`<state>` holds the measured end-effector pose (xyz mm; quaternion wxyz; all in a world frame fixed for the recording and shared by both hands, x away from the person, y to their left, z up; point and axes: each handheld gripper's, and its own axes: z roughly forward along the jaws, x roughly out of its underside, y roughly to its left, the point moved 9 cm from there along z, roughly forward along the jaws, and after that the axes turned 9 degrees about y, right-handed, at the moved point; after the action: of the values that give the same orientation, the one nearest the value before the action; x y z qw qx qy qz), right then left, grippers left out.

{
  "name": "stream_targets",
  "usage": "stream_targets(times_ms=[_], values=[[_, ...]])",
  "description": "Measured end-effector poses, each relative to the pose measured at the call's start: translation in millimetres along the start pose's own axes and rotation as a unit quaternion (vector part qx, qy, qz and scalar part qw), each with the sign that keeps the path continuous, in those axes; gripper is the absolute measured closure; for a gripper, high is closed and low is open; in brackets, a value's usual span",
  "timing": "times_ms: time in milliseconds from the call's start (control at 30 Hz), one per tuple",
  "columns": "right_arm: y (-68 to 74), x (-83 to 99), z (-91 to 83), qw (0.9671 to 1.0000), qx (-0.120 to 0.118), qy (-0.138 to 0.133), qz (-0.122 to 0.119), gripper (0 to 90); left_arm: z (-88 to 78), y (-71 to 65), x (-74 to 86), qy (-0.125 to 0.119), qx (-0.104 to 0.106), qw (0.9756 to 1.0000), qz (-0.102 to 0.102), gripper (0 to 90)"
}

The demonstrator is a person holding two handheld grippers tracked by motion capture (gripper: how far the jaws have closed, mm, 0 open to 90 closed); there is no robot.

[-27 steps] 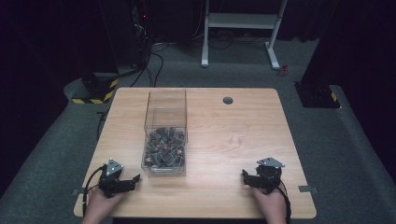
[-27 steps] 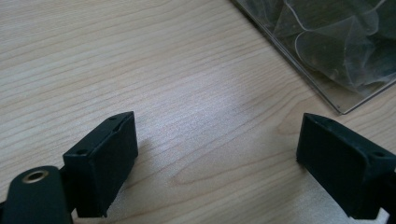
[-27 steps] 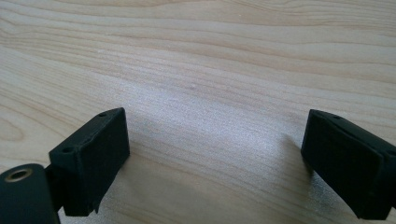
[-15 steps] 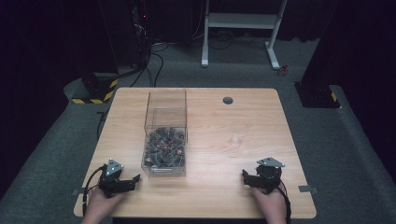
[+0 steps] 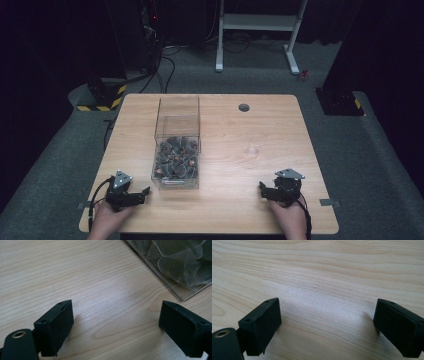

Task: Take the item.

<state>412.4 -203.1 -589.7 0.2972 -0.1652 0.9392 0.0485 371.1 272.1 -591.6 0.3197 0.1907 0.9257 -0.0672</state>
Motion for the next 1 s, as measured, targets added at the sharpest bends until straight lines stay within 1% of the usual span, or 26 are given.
stream_targets(times_ms=[233, 367, 433, 500, 667, 767, 800, 900, 933, 1000], values=[[-0.3, -0.2, -0.8, 1.0, 0.0, -0.003, -0.003, 9.8, 0.0, 0.0, 0.0, 0.0, 0.0, 1.0, 0.0, 12.8], [-2.6, -2.2, -4.2, 0.9999, -0.001, -0.015, 0.002, 10.8, 0.0, 0.0, 0.0, 0.0, 0.0, 1.0, 0.0, 12.8], [-2.6, -3.1, -6.4, 0.9998, -0.006, -0.018, 0.006, 10.9, 0.0, 0.0, -0.1, 0.0, 0.0, 1.0, 0.0, 12.8], [-2.6, -4.9, -8.1, 0.9997, -0.008, -0.024, 0.0, 11.1, 0.0, 0.0, -0.1, 0.0, 0.0, 1.0, 0.0, 12.8], [2.3, -7.9, -13.1, 0.9993, -0.013, -0.034, -0.002, 12.2, 0.0, 0.0, -0.1, 0.0, 0.0, 1.0, 0.0, 12.8], [5.9, -9.6, -15.3, 0.9991, -0.018, -0.037, -0.009, 12.7, 0.0, 0.0, -0.1, 0.0, 0.0, 1.0, 0.0, 12.8], [7.7, -10.0, -16.0, 0.999, -0.021, -0.039, -0.007, 12.8, 0.0, 0.0, 0.0, 0.0, 0.0, 1.0, 0.0, 12.8], [10.8, -11.6, -16.6, 0.9987, -0.023, -0.043, -0.016, 12.9, 0.0, 0.0, -0.1, 0.0, 0.0, 1.0, 0.0, 12.8], [12.2, -11.6, -16.7, 0.9987, -0.024, -0.043, -0.014, 12.9, 0.0, 0.0, -0.1, 0.0, 0.0, 1.0, 0.0, 12.8], [13.8, -12.1, -16.8, 0.9985, -0.024, -0.045, -0.018, 13.1, 0.0, 0.0, -0.1, 0.0, 0.0, 1.0, 0.0, 12.8]])
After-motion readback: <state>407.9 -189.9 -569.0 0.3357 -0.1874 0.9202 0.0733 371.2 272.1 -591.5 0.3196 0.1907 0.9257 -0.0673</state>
